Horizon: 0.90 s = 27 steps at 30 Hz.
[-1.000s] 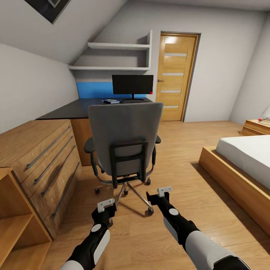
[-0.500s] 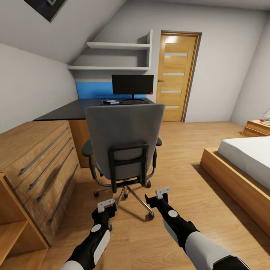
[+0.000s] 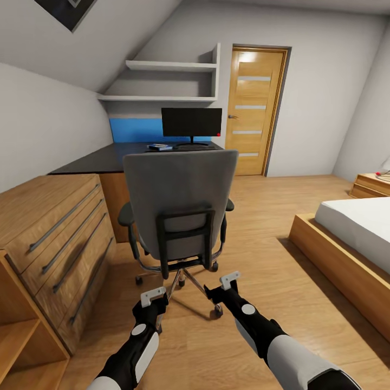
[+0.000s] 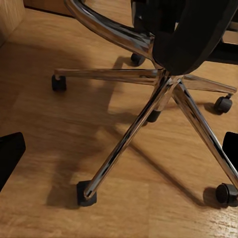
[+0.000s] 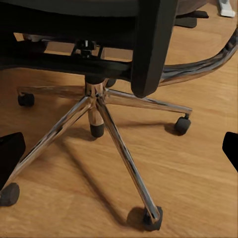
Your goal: In the bedroom, organize the workspace by keeping the computer under the desk, ensuring the monitor is on the desk, placing the keyboard on the desk next to the monitor, placing the mouse on the desk next to the keyboard, moving the folder from the swivel chair onto the desk next to the mouse, stacking the notebook on top of the folder with the pen on top of the notebook, and positioning the swivel chair next to the desk.
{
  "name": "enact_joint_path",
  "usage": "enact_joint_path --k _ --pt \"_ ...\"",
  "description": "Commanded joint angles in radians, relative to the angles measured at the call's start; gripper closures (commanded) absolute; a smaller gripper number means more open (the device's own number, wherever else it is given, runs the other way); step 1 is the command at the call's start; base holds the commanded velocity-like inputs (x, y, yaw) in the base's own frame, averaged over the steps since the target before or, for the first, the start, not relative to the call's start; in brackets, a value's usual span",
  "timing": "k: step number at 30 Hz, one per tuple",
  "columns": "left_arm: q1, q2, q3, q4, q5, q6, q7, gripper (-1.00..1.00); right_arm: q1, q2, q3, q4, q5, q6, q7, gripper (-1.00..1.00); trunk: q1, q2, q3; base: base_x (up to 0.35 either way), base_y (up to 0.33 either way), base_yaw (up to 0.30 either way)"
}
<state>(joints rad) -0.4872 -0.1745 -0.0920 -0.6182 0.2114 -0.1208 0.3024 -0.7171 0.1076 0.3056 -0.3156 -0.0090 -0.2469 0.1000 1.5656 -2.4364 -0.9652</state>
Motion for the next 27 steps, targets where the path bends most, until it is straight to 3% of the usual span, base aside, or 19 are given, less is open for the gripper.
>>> enact_joint_path --k 1,10,27 --pt "-0.001 0.000 -0.003 0.000 0.009 -0.005 0.005 -1.00 -0.001 0.000 0.001 0.001 -0.001 -0.003 0.005 -1.00 0.000 0.000 -0.001 0.000 0.000 0.000" --pt "-0.001 0.000 -0.003 0.000 0.008 -0.006 0.007 -1.00 -0.001 -0.003 0.001 0.001 0.000 -0.006 0.015 -1.00 0.034 -0.063 -0.029 0.000 0.000 0.000" --pt "-0.001 0.000 -0.003 0.000 0.008 -0.007 0.007 -1.00 -0.001 -0.006 0.000 -0.005 -0.002 -0.009 0.011 -1.00 0.042 -0.068 -0.095 0.000 0.000 0.000"
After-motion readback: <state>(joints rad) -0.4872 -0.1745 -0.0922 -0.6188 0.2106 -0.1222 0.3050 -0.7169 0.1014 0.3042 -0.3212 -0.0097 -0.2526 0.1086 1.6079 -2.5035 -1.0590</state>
